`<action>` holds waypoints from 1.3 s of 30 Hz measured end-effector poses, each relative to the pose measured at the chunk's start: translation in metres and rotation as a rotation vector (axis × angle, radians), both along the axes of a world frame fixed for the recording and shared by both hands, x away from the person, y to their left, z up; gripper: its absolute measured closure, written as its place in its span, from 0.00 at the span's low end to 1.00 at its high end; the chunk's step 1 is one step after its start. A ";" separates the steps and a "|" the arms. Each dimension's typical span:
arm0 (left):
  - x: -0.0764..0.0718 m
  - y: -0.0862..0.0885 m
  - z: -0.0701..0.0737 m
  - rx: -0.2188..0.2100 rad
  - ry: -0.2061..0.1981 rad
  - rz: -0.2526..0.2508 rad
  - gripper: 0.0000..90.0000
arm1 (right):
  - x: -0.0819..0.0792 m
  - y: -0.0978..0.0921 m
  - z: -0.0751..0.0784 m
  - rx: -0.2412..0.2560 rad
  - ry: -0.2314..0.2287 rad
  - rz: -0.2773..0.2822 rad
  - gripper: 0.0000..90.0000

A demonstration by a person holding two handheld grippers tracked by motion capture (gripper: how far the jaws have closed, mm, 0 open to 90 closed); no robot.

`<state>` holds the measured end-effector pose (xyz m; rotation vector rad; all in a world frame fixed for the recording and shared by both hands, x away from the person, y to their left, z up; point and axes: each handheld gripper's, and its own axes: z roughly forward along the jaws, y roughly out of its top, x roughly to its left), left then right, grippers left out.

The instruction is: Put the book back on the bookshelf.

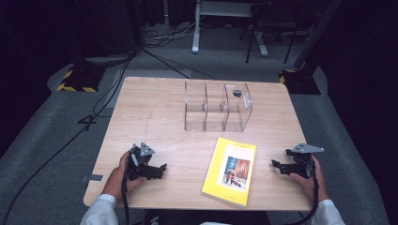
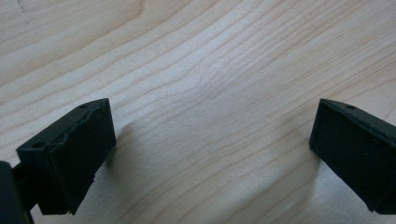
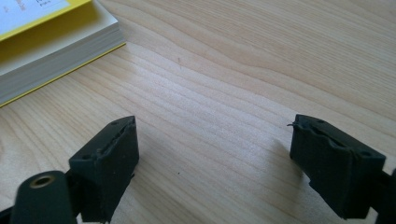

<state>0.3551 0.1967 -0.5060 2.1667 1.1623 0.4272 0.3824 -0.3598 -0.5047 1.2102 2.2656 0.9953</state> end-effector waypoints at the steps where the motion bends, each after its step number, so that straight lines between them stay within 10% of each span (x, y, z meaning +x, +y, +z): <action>1: 0.000 -0.002 0.000 -0.004 0.004 -0.005 0.01 | 0.000 0.000 0.000 -0.001 -0.001 0.002 0.18; 14: -0.022 -0.025 0.000 0.004 0.007 -0.219 0.01 | -0.014 0.026 0.004 -0.034 0.037 0.183 0.17; 25: -0.032 -0.039 0.000 0.001 0.008 -0.282 0.00 | -0.032 0.074 0.010 -0.095 0.085 0.420 0.17; 32: -0.037 -0.052 0.000 0.001 0.008 -0.350 0.00 | -0.034 0.095 0.021 -0.233 0.181 0.575 0.21; 39: -0.043 -0.070 0.000 0.003 0.008 -0.420 0.00 | -0.032 0.113 0.024 -0.295 0.226 0.609 0.18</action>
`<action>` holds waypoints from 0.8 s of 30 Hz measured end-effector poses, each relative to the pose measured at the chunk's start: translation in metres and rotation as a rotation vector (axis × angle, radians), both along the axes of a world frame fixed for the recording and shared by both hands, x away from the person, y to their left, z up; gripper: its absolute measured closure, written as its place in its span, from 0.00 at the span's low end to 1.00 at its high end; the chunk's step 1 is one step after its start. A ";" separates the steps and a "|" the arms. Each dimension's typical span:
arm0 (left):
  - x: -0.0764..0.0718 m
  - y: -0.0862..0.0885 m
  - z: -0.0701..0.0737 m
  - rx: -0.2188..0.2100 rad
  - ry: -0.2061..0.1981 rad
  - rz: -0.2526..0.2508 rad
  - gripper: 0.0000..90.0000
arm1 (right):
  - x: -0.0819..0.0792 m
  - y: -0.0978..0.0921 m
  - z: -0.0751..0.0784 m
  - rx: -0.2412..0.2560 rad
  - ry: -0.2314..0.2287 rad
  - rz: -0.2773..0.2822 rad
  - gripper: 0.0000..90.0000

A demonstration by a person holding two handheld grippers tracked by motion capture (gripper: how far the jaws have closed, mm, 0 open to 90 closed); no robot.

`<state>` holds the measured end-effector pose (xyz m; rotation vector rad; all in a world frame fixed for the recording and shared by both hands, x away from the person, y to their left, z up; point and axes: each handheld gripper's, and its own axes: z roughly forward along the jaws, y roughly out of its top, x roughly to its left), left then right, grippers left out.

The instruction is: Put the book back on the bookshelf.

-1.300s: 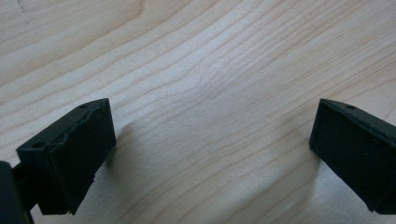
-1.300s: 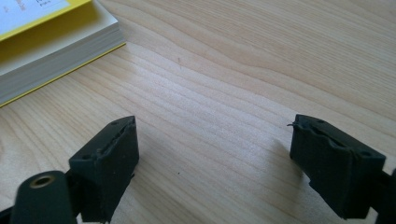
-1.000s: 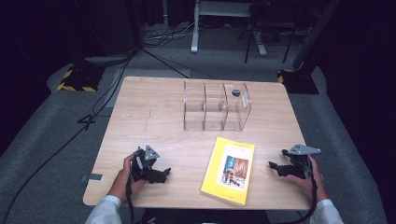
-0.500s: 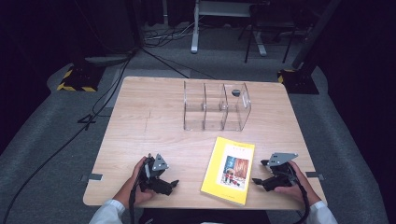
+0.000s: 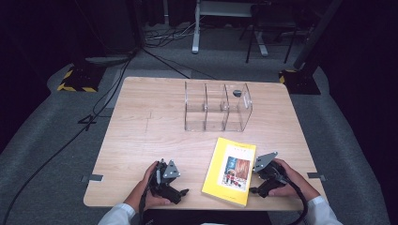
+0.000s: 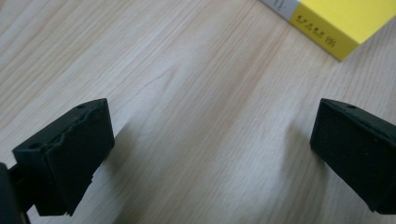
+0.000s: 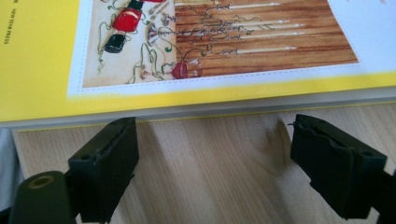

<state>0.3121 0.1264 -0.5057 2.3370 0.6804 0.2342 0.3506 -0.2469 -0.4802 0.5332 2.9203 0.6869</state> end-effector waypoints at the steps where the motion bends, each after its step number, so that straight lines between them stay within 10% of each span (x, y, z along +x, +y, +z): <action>1: -0.001 -0.005 0.000 -0.003 0.000 -0.004 0.00 | -0.001 0.000 0.000 0.002 -0.002 0.002 0.18; 7: 0.000 -0.023 0.000 -0.003 -0.001 -0.031 0.00 | -0.008 0.004 0.003 -0.058 0.026 0.050 0.17; 24: 0.002 -0.036 0.000 -0.003 -0.002 -0.031 0.01 | -0.012 0.002 -0.002 0.048 -0.015 0.041 0.21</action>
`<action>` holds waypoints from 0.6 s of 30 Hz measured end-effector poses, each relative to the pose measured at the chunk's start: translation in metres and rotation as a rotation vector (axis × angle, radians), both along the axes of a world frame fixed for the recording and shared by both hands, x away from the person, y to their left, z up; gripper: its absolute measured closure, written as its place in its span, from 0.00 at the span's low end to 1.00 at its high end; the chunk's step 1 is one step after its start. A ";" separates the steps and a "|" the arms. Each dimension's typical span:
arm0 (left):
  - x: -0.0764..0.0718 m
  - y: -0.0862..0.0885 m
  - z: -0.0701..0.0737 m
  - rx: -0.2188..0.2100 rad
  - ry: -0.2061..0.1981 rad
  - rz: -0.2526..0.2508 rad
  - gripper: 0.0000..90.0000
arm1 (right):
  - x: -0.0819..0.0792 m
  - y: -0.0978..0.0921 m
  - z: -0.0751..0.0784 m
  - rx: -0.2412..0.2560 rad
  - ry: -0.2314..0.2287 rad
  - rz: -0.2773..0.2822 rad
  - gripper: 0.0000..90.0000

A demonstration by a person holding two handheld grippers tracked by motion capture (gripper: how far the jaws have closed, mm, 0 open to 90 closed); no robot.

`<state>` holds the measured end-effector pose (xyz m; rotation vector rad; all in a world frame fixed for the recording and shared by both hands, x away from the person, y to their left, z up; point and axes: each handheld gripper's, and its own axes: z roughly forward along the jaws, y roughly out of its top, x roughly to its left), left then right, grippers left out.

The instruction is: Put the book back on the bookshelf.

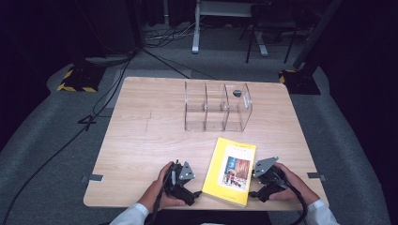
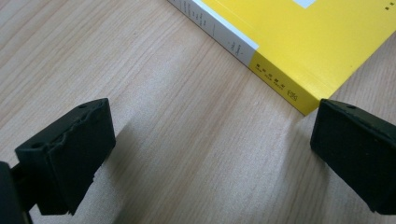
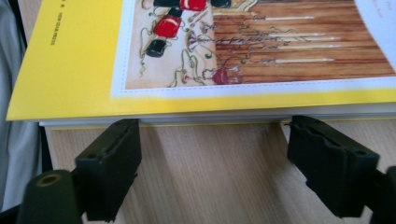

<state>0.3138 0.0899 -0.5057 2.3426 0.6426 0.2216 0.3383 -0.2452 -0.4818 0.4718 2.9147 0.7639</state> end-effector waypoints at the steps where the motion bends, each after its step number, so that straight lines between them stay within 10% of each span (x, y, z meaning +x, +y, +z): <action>1: 0.000 0.000 0.000 0.000 0.000 0.000 0.01 | 0.001 -0.002 0.000 0.013 0.000 -0.001 0.23; 18: -0.002 0.001 0.000 -0.001 0.000 0.010 0.01 | 0.000 -0.011 0.010 0.218 0.016 -0.062 0.29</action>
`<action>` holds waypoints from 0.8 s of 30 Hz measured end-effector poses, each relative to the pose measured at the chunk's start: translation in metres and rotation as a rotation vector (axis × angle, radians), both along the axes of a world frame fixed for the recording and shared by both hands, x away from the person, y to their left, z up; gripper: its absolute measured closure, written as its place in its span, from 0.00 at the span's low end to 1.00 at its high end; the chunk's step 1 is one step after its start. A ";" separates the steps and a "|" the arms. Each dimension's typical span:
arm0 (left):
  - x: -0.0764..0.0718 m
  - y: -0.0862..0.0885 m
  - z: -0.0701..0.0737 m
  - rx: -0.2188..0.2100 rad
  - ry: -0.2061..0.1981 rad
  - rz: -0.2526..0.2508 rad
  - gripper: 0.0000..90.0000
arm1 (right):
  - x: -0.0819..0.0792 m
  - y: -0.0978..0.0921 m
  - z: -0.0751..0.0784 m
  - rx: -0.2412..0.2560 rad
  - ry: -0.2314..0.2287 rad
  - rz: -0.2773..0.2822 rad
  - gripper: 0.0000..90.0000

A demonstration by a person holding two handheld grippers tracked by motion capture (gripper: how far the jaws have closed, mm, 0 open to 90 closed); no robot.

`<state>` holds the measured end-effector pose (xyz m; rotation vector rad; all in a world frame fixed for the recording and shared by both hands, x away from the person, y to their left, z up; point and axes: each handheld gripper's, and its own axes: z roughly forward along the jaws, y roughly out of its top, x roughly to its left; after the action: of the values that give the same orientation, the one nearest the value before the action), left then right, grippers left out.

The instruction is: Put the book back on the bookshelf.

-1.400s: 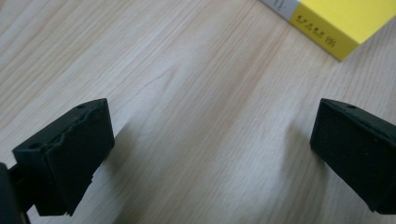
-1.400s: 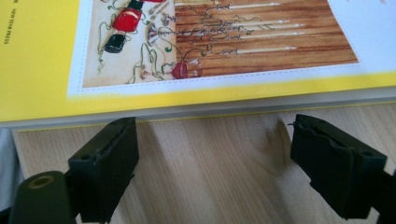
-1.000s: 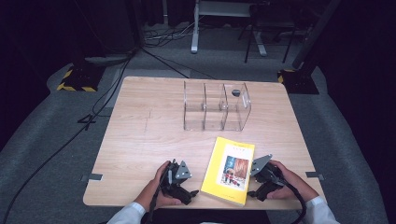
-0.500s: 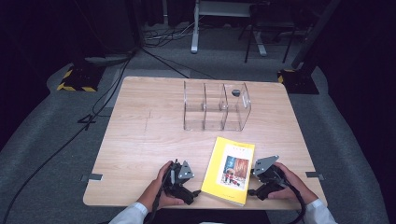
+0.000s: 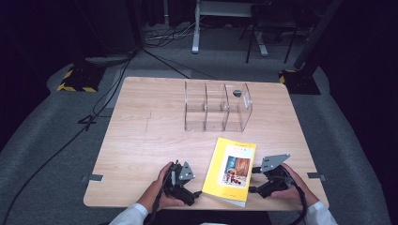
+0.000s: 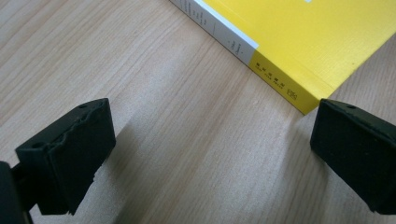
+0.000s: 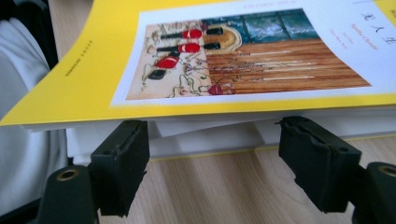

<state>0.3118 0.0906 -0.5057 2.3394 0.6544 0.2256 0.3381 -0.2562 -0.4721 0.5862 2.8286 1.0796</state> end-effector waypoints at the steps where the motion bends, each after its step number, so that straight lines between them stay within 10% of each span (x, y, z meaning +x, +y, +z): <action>1: 0.000 0.000 0.000 0.000 0.002 -0.003 0.01 | 0.000 0.000 0.002 0.021 0.008 -0.013 0.29; 6: -0.006 0.003 0.001 0.003 -0.001 0.020 0.02 | -0.001 0.001 0.004 0.041 -0.002 -0.018 0.30; 10: -0.013 0.002 0.009 -0.044 0.005 -0.045 0.24 | -0.003 0.003 0.006 0.067 0.006 -0.009 0.30; 13: -0.019 -0.003 0.016 -0.077 -0.018 -0.070 0.20 | -0.008 0.009 0.009 0.069 -0.008 -0.001 0.30; 24: -0.039 -0.066 0.023 -0.028 -0.105 -0.152 0.19 | -0.014 0.020 0.021 0.114 -0.018 0.003 0.30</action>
<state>0.2726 0.0241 -0.4824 2.3200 0.4244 0.2662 0.3236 -0.2365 -0.4513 0.5772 2.7677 1.2470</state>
